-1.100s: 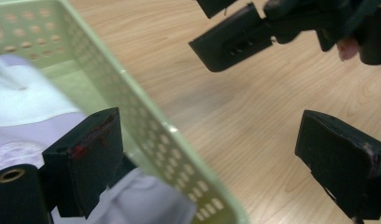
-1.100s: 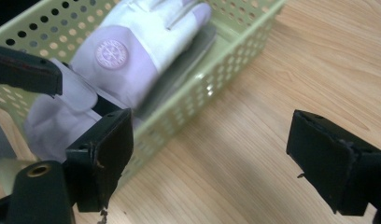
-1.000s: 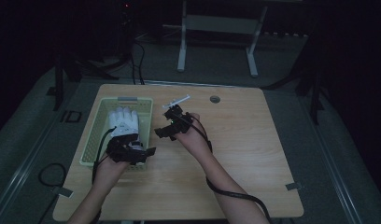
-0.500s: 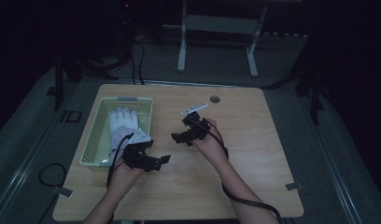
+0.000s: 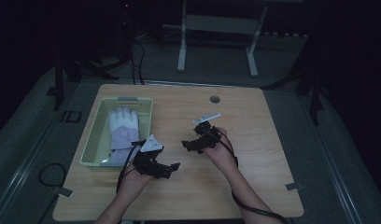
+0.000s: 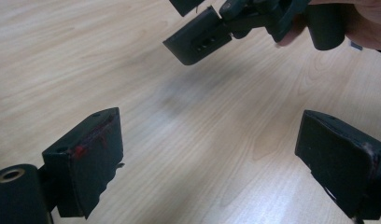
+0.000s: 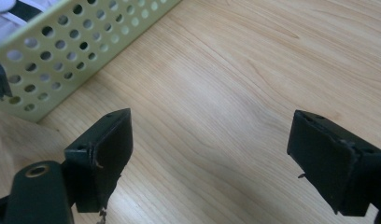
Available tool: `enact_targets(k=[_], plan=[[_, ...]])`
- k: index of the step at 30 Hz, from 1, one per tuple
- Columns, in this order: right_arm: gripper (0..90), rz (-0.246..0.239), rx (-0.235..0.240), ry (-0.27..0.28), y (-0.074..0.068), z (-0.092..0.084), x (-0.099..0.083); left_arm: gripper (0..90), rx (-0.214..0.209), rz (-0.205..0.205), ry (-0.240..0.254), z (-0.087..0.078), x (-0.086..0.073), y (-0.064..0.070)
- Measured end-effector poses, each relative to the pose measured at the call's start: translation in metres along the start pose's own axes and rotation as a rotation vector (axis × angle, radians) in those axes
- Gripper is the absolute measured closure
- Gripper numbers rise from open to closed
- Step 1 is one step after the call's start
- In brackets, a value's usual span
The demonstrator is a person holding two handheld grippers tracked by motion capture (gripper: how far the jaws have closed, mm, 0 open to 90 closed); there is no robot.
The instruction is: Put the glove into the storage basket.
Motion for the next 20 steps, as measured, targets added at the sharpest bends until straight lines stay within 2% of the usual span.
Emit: enact_targets(k=[6,13,20], plan=[[14.2,0.011,-0.004,0.0,0.005,-0.001,-0.013,7.8,-0.015,0.027,-0.016,0.009,-0.008,0.011],[14.2,0.018,-0.007,0.005,0.011,-0.001,-0.028,7.7,-0.036,0.04,-0.023,0.016,-0.015,0.021],[14.2,0.057,0.004,-0.004,0.02,0.0,-0.05,7.7,-0.068,0.045,-0.043,0.025,-0.024,0.031]])
Point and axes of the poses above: each handheld gripper's, and its own axes: z roughly forward along the jaws, x roughly out of its top, y roughly to its right, the point moved 9 cm from there along z, roughly forward along the jaws, and after that the axes turned 9 degrees about x, right-handed, at the moved point
